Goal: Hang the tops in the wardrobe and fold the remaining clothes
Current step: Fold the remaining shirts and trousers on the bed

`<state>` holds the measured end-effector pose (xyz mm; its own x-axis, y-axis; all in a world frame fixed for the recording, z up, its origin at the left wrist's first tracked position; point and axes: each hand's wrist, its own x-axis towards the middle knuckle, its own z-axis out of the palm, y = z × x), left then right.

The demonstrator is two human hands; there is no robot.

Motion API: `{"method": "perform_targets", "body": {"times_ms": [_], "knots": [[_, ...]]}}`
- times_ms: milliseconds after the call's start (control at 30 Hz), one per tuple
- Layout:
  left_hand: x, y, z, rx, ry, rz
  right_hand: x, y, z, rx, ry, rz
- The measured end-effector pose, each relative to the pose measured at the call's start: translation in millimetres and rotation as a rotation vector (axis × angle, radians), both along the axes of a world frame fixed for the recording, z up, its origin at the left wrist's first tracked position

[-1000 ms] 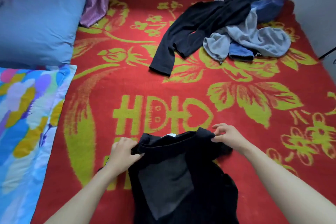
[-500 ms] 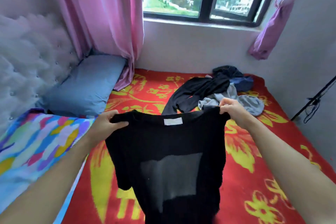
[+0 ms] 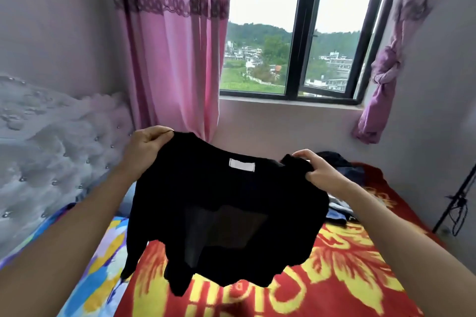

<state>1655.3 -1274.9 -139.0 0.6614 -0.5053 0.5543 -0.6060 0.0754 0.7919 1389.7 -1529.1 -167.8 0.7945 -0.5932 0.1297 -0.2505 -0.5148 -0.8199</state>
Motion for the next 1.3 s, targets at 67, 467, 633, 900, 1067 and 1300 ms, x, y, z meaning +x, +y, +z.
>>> {"method": "perform_targets", "body": {"times_ms": [67, 467, 633, 900, 1067, 1300], "knots": [[2.8, -1.9, 6.3, -0.057, 0.017, 0.027, 5.4, 2.7, 3.2, 0.066, -0.041, 0.024], [16.6, -3.3, 23.7, 0.041, -0.123, 0.148, 1.7, 7.9, 25.1, 0.082, -0.537, -0.292], [15.3, 7.6, 27.5, -0.069, 0.314, -0.189, -7.9, -1.8, 28.2, -0.043, -0.505, -0.335], [11.8, 13.5, 0.7, 0.184, 0.251, -0.299, -14.3, -14.9, 5.6, -0.035, -0.360, -0.330], [14.9, 15.8, -53.4, 0.304, -0.267, 0.155, -22.8, -6.0, -38.6, -0.088, -0.264, -0.350], [-0.8, 33.6, -142.2, 0.414, -0.097, 0.184, -48.2, 35.2, -108.3, -0.154, 0.008, -0.396]]}}
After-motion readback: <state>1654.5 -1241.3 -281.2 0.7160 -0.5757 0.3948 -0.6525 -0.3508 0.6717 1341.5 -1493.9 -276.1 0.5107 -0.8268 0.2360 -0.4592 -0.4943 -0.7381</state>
